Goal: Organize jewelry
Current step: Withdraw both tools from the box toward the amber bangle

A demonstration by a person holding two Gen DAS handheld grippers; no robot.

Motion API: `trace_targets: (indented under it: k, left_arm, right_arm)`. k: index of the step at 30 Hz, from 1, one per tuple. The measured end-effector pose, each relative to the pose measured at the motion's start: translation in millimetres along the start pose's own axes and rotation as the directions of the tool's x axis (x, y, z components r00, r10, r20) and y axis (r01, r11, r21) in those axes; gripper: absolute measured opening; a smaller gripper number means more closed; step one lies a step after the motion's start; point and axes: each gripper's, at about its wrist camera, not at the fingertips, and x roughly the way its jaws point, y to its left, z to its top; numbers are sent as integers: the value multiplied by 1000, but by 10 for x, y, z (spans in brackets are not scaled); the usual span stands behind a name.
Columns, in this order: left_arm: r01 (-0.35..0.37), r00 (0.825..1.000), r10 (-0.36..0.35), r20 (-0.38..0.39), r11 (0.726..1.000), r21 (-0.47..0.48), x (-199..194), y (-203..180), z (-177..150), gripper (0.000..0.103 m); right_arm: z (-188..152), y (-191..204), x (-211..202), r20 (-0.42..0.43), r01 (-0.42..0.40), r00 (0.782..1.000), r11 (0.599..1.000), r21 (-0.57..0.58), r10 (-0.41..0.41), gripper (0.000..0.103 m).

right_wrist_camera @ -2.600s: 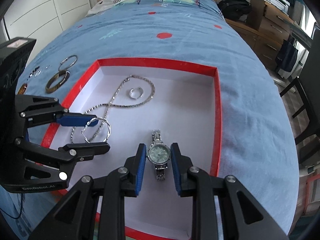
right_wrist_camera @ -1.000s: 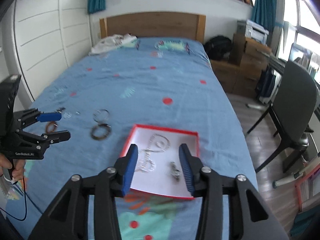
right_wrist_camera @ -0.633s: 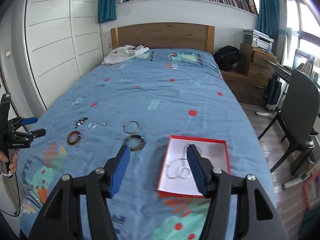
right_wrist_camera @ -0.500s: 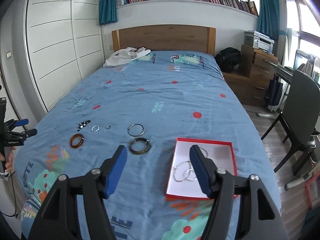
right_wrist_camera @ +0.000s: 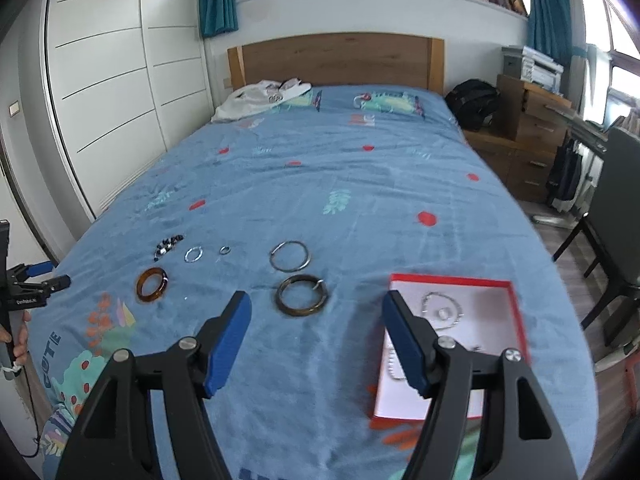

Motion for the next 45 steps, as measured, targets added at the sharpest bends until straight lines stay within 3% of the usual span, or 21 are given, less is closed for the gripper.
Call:
trace_targets:
  k: [17, 32, 45]
  left_arm:
    - [91, 994, -90, -58, 996, 13, 857, -166, 77, 97]
    - [91, 993, -92, -75, 996, -15, 1311, -144, 8, 97]
    - [95, 992, -96, -76, 995, -26, 1682, -181, 7, 96]
  right_arm:
    - [-174, 395, 1103, -98, -75, 992, 997, 4, 75, 67]
    - [-227, 752, 1712, -131, -130, 983, 991, -25, 126, 67]
    - [-93, 1130, 2485, -150, -189, 973, 980, -62, 178, 65]
